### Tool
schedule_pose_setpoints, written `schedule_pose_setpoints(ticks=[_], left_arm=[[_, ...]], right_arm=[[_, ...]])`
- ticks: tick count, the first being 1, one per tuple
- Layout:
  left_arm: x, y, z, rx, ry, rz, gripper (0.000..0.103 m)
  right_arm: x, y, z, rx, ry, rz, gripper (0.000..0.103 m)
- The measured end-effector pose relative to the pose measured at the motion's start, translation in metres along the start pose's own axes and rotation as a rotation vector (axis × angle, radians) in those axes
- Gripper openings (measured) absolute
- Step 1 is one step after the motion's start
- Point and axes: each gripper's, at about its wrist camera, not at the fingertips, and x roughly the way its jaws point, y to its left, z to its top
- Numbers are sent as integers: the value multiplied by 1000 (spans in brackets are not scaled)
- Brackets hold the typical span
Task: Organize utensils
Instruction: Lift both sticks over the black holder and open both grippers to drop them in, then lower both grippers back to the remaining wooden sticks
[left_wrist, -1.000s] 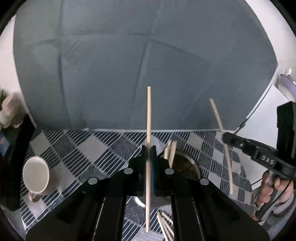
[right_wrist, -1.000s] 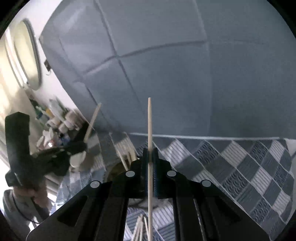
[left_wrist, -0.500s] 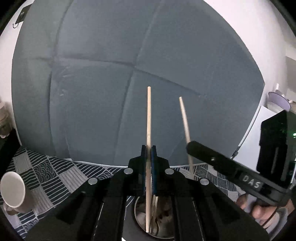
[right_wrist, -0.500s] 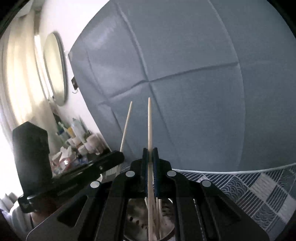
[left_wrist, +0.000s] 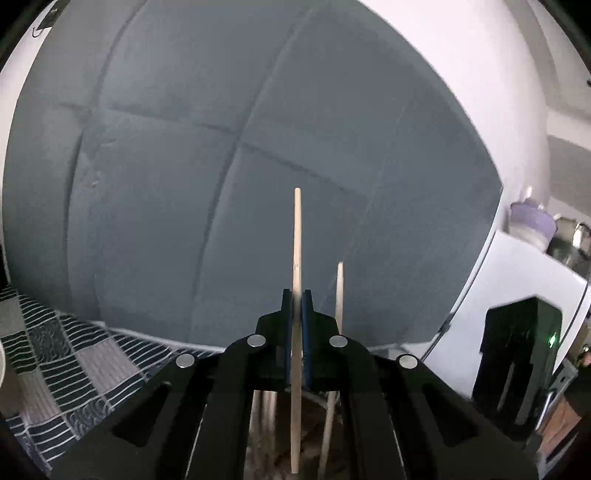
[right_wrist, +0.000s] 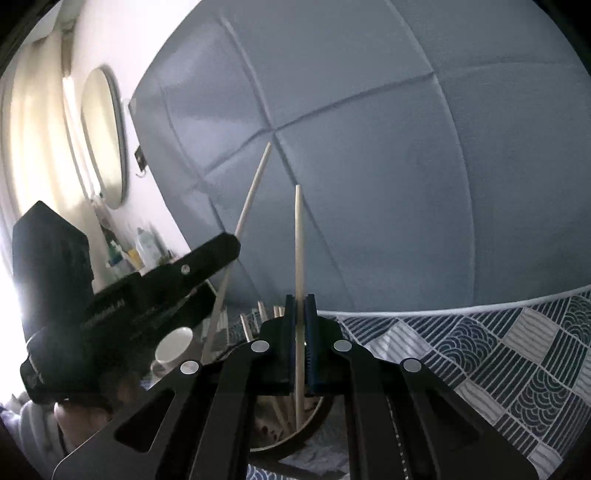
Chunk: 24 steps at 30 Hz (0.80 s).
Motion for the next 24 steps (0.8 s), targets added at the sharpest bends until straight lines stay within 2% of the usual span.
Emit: schedule_pose_setpoints(ticks=[7,11,12,14,15,16,18,20,22,24], left_arm=[[-3,-7,-33,24,5,-6,5],[-17,-2,-45,18,3,19,6],[-21,-1,-46,23,9,31,12],[-27,1,-44,23,19,52,31],[-30,3,-42,19,22,63,37],[-35,4,-38,11,33,81,51],[-42,4,-31,16,57,92,57],[-47,3,-25,41,83,117,74],[-51,1,-21,53,97,123,77],[-54,0,-16,56,119,144,85]], right_arm=[[-10,2,-9,-22,-6,-11,8],[-21,-3,-10,5,-29,-26,9],[-24,-3,-10,12,-31,-31,9],[-28,-4,-8,27,-33,-52,18],[-32,-4,-6,37,-39,-74,33],[-36,-4,-4,48,-46,-95,43],[-40,-5,1,73,-42,-111,46],[-44,-7,7,106,-34,-120,53],[-50,-7,14,126,-39,-147,71],[-55,-5,18,127,-40,-171,83]])
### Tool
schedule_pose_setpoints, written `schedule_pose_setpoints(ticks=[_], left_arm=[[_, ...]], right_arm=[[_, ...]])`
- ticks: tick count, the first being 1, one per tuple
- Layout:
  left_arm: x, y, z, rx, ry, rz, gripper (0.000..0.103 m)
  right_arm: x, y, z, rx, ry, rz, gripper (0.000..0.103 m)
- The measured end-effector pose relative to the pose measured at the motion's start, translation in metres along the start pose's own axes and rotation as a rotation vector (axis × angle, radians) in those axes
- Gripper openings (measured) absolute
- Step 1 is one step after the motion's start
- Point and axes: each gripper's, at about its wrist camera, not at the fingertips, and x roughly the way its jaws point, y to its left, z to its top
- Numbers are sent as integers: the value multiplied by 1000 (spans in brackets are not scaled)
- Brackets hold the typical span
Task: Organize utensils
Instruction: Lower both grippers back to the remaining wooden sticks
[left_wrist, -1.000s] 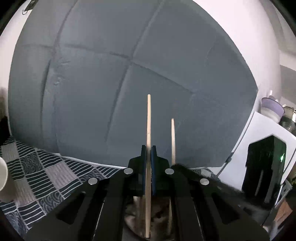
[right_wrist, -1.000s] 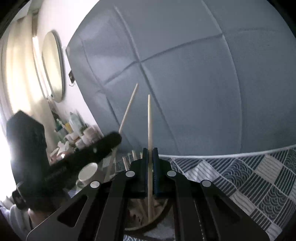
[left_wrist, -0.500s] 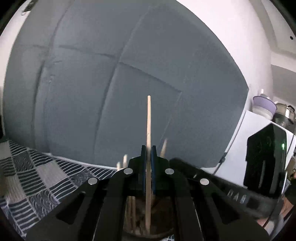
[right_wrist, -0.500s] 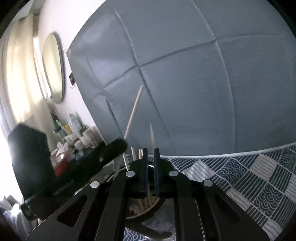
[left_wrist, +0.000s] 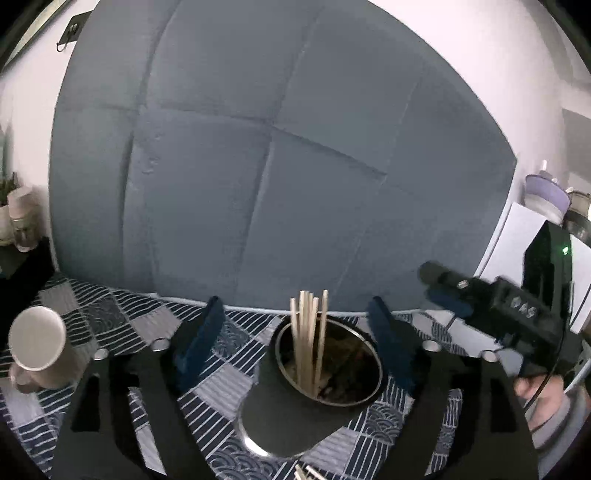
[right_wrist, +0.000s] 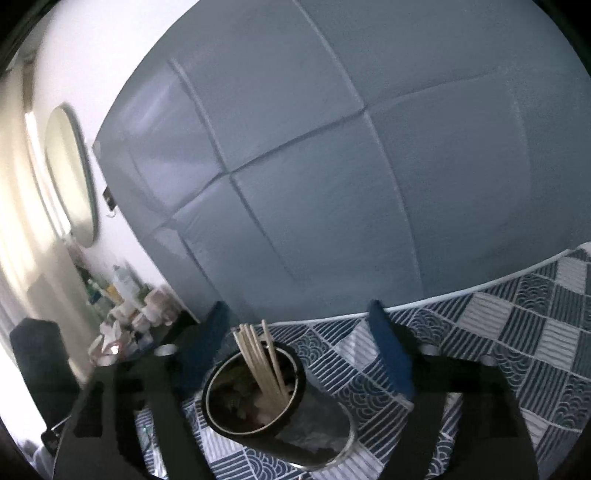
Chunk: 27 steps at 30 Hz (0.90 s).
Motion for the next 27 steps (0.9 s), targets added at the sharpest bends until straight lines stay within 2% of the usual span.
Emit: schedule_pose_setpoints(ticks=[6,9,16,23,27], left_arm=[[-7,5,-4,11,75,-9,97],[-8,6,-17,13,131,-19,97],[-5,0,-62,66,273,14,97],[3,4,-115,42,431,35,97],[1,-2,-140,78,488,44,97]], right_arm=[[-15,-1,2,2,4,-27,86],[-21,-1,-5,-13,19,-27,87],[-29,-4,-39,-95,117,-59,87],[-30,-17,-77,-102,223,-79,87],[-27,-25,-100,-94,296,-95,87]])
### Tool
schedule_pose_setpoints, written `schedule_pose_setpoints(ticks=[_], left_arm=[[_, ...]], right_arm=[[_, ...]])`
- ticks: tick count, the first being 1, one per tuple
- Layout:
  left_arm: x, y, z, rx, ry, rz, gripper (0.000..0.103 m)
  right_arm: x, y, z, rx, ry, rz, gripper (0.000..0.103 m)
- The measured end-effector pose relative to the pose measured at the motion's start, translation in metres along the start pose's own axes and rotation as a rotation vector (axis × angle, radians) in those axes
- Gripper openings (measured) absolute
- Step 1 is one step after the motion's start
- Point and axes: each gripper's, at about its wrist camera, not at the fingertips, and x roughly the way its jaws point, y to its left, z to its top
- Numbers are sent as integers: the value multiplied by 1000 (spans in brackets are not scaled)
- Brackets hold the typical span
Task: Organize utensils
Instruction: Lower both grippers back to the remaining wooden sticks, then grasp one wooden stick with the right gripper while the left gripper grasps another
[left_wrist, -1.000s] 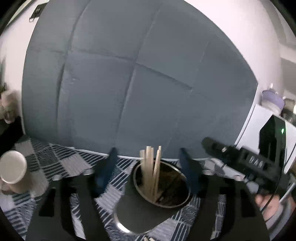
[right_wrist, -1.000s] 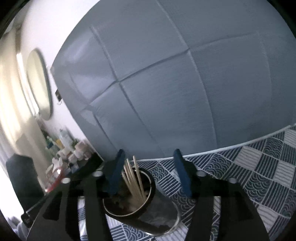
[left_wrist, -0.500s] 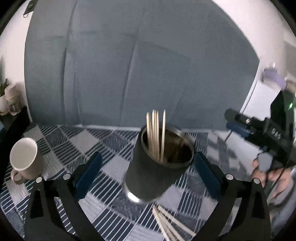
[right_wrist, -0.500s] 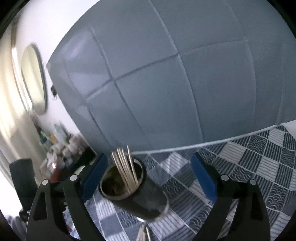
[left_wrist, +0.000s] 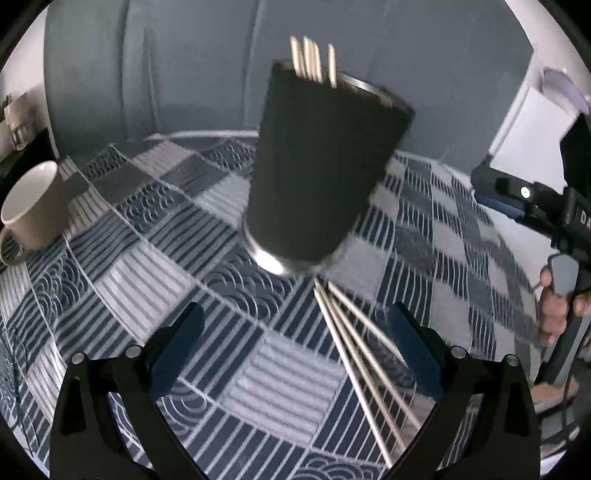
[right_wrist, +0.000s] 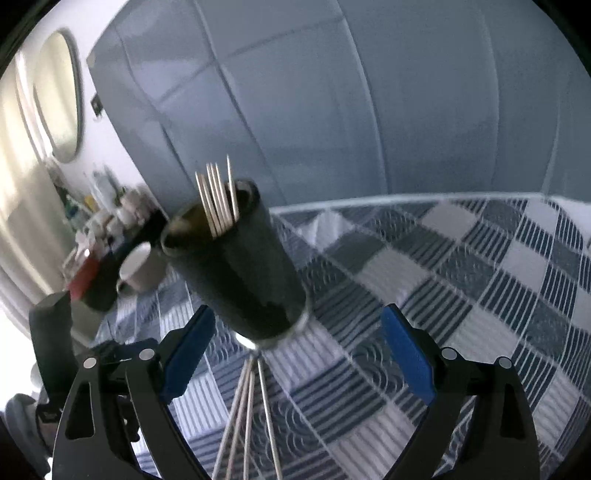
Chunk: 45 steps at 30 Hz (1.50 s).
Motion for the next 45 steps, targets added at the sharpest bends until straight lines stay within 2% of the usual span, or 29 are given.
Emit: schedule_pose_setpoints(ticks=[4,11,15,22,25,28,35,38,39,40,41,42,43,44,45], left_arm=[[8,-11,-14,69,45,10,97],[24,-24,-37,120,123,7,97],[31,-24,-44,116,152,12,97],[38,-30,-48,196,188,58,97],[41,-33,-52,248,197,109,98],[40,-29,-52,239,198,120,98],[38,-19,-48,215,233,147,99],[36,-12,-47,195,228,161,95],[33,-9,-48,183,217,167,92],[29,-4,-47,164,198,176,84],[28,-1,-47,156,191,180,76],[25,4,-45,146,182,186,71],[24,7,-42,139,180,189,61],[23,10,-40,135,182,189,52],[21,14,-38,133,190,187,47]], right_arm=[[11,-4,-19,8,58,-19,87],[29,-8,-48,3,176,-66,87],[35,-6,-62,-16,226,-80,87],[47,3,-78,-77,292,-99,87],[51,7,-81,-100,308,-106,87],[57,13,-84,-141,329,-116,87],[78,26,-94,-249,426,-227,88],[79,19,-89,-211,479,-238,86],[78,18,-88,-211,481,-238,78],[76,16,-86,-211,479,-237,66],[74,14,-83,-206,478,-243,58],[70,8,-80,-192,478,-250,39],[68,4,-78,-184,480,-256,19],[66,-2,-76,-179,483,-268,12],[65,-7,-75,-173,483,-282,5]])
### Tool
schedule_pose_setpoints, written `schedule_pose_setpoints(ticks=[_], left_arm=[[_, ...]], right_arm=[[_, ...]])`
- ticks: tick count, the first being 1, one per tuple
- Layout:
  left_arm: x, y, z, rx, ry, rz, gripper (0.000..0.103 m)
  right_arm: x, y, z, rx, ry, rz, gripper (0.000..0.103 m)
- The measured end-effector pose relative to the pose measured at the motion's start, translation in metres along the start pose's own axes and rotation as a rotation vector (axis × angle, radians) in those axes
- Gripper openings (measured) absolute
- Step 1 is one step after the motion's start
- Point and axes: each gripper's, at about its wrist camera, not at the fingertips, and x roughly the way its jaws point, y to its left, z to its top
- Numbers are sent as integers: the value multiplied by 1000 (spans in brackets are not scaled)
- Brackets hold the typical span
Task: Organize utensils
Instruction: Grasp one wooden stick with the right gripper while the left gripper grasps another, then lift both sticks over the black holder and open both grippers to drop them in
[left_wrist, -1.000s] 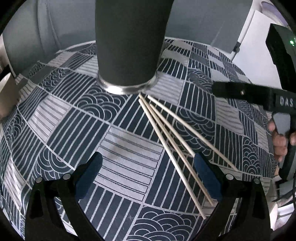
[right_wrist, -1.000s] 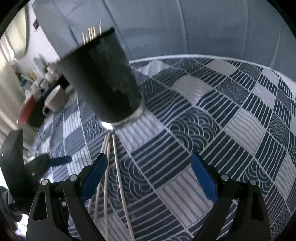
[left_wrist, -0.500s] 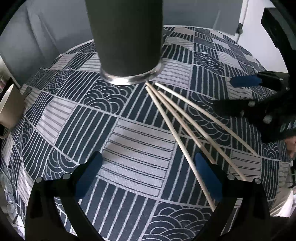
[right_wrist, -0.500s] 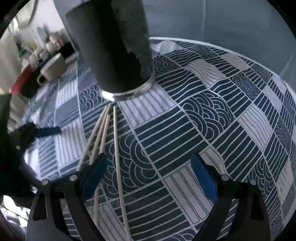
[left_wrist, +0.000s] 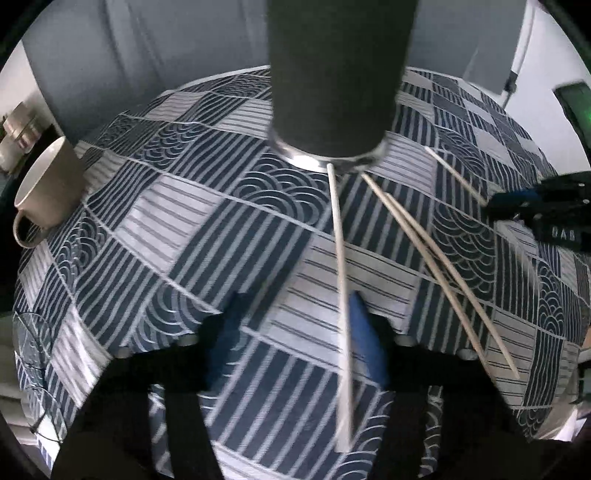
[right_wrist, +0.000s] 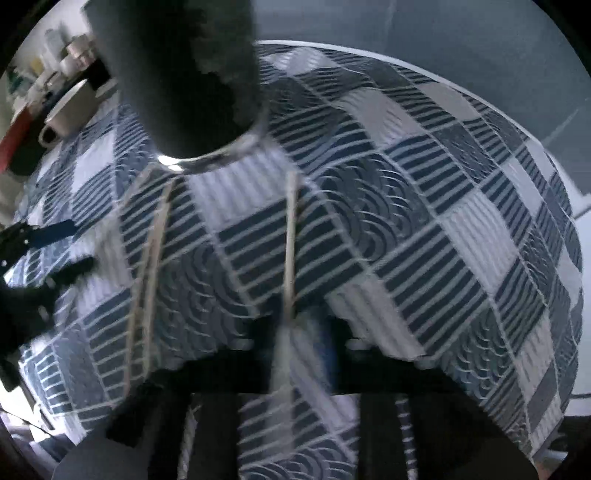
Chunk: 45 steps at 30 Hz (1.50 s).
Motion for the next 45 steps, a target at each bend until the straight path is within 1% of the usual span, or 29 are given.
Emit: schedule_pose_setpoints(ticks=[2,3,5,7,9,10,12,14,16,17,18,21,23,24,25,27,31,35,38,39,42,44,45], left_arm=[[0,8,4,0,21,-9,28],[-1,16,6,-15,40,-25,24],[-1,29,7,-44,68,-46,6],[-2,43,8,-97,99,-66,5],[-3,52,7,-116,106,-29,5],[-5,58,7,-129,112,-30,5],[-13,68,10,-157,93,-22,5],[-25,79,19,-190,59,-25,5],[-42,90,36,-219,9,-16,5],[-49,92,43,-228,-12,-18,5],[-61,96,56,-241,-54,-19,5],[-89,101,86,-247,-140,-26,5],[-114,101,116,-234,-222,-38,5],[-125,99,128,-226,-260,-39,5],[-132,97,136,-222,-285,-40,5],[-148,88,162,-211,-352,-53,5],[-164,74,191,-215,-437,-82,5],[-164,62,209,-253,-512,-123,5],[-153,53,215,-277,-563,-168,5],[-147,47,213,-278,-592,-182,5],[-129,35,201,-262,-664,-199,5],[-118,27,194,-255,-710,-184,5],[-112,24,191,-247,-720,-187,5]], right_arm=[[0,-17,0,56,8,-19,5],[0,-23,1,81,13,-26,4],[-1,-40,0,136,32,-35,4],[-2,-52,-2,176,45,-26,4],[-5,-65,-2,223,53,-8,4],[-8,-72,-2,248,47,8,4],[-20,-84,1,292,19,39,4],[-31,-91,7,309,-16,64,4],[-49,-97,19,326,-67,96,4],[-63,-98,29,320,-115,128,4],[-72,-98,35,309,-146,148,4],[-106,-92,67,249,-265,179,5],[-128,-84,86,218,-334,202,5],[-143,-79,99,196,-382,219,5],[-152,-73,107,184,-409,231,5],[-168,-66,125,169,-458,258,5],[-187,-48,154,148,-540,342,5],[-200,-29,172,110,-644,417,5],[-197,-16,178,82,-753,461,5],[-193,-15,178,83,-775,467,5],[-173,-11,178,106,-831,537,5],[-154,-7,176,103,-843,568,5],[-144,-4,175,99,-839,565,5]])
